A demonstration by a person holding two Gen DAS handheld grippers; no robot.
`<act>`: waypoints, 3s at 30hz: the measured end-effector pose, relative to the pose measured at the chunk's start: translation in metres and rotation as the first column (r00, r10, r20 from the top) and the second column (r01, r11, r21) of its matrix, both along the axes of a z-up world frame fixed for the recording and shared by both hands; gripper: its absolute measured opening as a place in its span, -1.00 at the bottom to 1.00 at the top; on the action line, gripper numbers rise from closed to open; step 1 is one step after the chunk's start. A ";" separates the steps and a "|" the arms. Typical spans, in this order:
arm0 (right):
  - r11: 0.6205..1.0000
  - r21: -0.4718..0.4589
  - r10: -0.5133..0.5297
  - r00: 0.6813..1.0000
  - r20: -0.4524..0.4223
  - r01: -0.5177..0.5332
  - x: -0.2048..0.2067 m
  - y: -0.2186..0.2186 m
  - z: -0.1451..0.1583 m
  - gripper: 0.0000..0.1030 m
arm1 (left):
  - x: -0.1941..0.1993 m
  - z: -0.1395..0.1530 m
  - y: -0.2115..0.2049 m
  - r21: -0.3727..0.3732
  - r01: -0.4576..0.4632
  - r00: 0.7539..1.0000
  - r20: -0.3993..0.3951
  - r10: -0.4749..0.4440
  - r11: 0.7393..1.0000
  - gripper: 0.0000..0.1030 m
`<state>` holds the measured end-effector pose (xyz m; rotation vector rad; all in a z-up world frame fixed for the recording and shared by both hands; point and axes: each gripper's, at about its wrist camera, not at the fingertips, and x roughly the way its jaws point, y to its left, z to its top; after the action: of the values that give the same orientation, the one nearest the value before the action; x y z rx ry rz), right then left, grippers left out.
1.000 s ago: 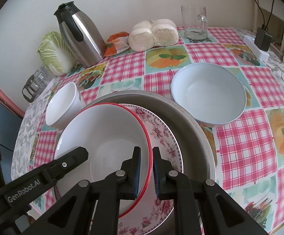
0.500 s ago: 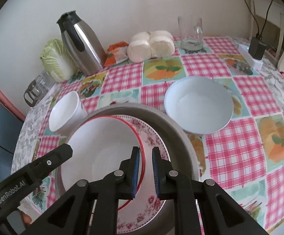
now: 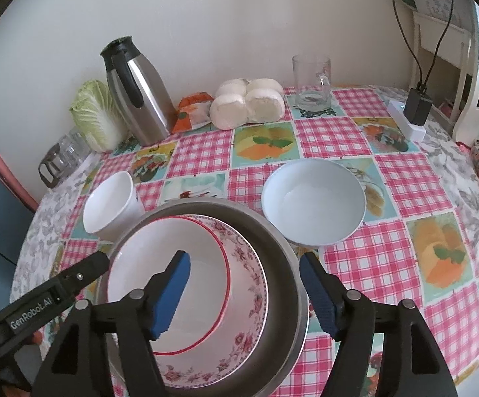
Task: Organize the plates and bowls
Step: 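Open both grippers and withdraw them from the bowl, then move both grippers to the rim of the white square bowl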
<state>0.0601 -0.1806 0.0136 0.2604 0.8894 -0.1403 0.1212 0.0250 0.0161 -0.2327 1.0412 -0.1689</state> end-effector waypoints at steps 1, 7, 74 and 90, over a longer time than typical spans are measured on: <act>1.000 -0.001 0.001 1.000 -0.002 -0.001 0.000 0.000 -0.001 0.53 | 0.000 0.000 0.001 0.003 -0.006 1.000 0.004 0.006 1.000 0.69; 1.000 0.004 -0.013 1.000 0.001 0.013 -0.002 -0.005 -0.002 0.75 | -0.001 0.000 0.008 0.030 -0.048 0.998 0.029 0.047 0.998 0.79; 0.999 0.026 0.042 0.996 -0.084 -0.040 0.152 0.095 0.046 0.80 | 0.093 -0.053 0.129 -0.303 -0.266 0.964 -0.054 0.262 0.915 0.84; 1.000 -0.011 -0.006 0.959 -0.283 0.003 0.210 0.129 -0.035 -0.07 | 0.120 -0.092 0.125 -0.314 -0.261 0.962 -0.159 0.221 0.913 0.37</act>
<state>0.2699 -0.0512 -0.0211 0.2357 1.1726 -0.1901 0.2411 0.1499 -0.0756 -0.6839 1.0905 -0.1063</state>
